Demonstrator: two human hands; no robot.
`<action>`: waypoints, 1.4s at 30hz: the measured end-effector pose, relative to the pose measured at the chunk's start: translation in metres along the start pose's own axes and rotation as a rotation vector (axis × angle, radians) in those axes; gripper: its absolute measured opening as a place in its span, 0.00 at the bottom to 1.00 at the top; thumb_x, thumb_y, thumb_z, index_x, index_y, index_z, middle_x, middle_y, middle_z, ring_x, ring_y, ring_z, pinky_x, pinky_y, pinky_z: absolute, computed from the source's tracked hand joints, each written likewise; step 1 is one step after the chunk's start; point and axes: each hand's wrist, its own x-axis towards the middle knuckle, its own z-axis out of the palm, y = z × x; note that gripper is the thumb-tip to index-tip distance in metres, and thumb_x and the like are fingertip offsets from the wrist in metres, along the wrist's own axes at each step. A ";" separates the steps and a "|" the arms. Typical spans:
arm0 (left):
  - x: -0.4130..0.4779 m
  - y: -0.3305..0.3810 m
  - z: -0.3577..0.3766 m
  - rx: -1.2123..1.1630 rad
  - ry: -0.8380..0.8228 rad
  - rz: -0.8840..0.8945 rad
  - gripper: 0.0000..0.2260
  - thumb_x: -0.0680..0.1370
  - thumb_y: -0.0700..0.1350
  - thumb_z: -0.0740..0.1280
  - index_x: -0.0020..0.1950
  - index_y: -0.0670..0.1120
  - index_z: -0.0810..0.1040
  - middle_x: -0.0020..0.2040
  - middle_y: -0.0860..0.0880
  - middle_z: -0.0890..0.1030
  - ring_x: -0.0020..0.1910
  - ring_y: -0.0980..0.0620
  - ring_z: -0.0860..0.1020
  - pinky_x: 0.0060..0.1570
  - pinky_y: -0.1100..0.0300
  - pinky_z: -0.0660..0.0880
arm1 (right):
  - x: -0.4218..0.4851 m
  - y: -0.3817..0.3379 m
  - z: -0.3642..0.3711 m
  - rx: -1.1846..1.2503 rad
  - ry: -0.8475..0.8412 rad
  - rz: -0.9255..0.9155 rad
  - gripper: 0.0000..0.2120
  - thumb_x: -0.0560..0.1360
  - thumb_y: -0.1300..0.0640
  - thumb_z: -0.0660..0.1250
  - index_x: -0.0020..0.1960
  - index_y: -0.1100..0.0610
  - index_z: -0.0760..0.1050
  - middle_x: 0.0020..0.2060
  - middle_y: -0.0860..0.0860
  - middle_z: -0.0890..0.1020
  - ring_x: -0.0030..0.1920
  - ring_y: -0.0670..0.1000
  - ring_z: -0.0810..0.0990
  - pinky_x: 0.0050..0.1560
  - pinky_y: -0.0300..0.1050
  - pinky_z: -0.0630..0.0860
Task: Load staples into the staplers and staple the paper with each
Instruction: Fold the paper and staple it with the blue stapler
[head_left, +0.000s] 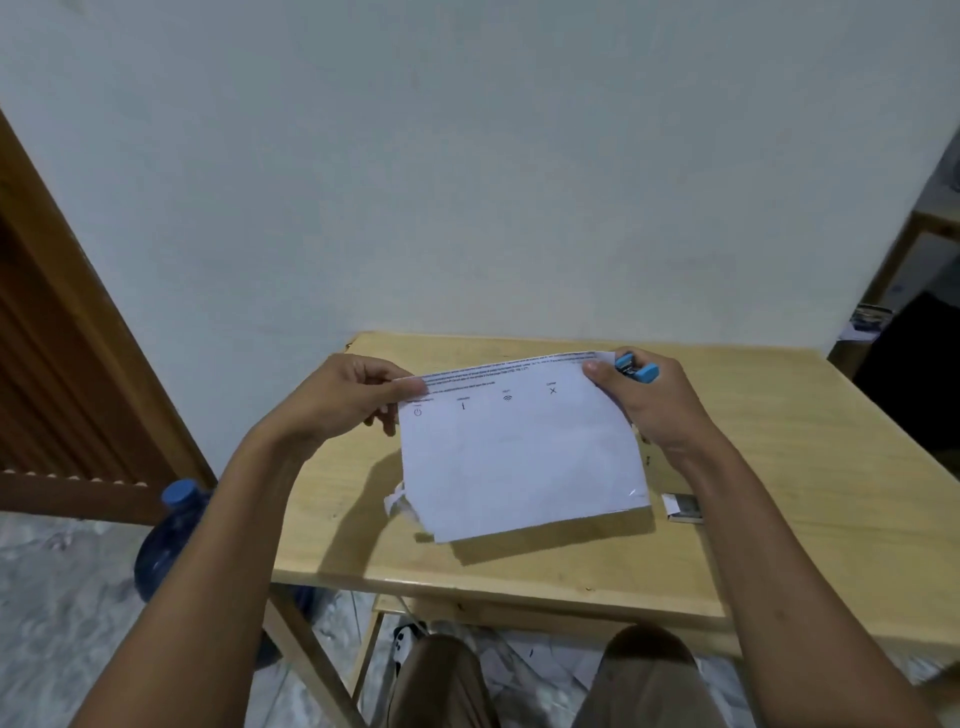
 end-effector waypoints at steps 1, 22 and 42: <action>0.003 -0.003 0.001 0.038 0.054 -0.003 0.05 0.75 0.48 0.73 0.43 0.47 0.86 0.38 0.47 0.84 0.34 0.54 0.80 0.40 0.58 0.71 | -0.001 0.001 0.003 -0.009 0.002 -0.001 0.16 0.75 0.50 0.73 0.41 0.62 0.75 0.35 0.52 0.76 0.35 0.50 0.73 0.35 0.42 0.68; 0.007 0.021 0.041 0.386 0.015 0.193 0.06 0.78 0.54 0.67 0.43 0.57 0.82 0.44 0.60 0.83 0.51 0.58 0.76 0.57 0.56 0.64 | -0.038 0.007 0.064 0.056 -0.001 0.027 0.12 0.76 0.50 0.71 0.39 0.56 0.76 0.34 0.50 0.76 0.32 0.47 0.70 0.31 0.34 0.66; -0.005 0.028 0.058 0.481 -0.024 0.280 0.10 0.81 0.52 0.64 0.51 0.52 0.84 0.46 0.58 0.83 0.51 0.54 0.70 0.54 0.59 0.56 | -0.029 -0.014 0.046 -0.502 -0.547 0.087 0.19 0.72 0.50 0.70 0.58 0.49 0.65 0.46 0.46 0.75 0.41 0.47 0.72 0.44 0.46 0.71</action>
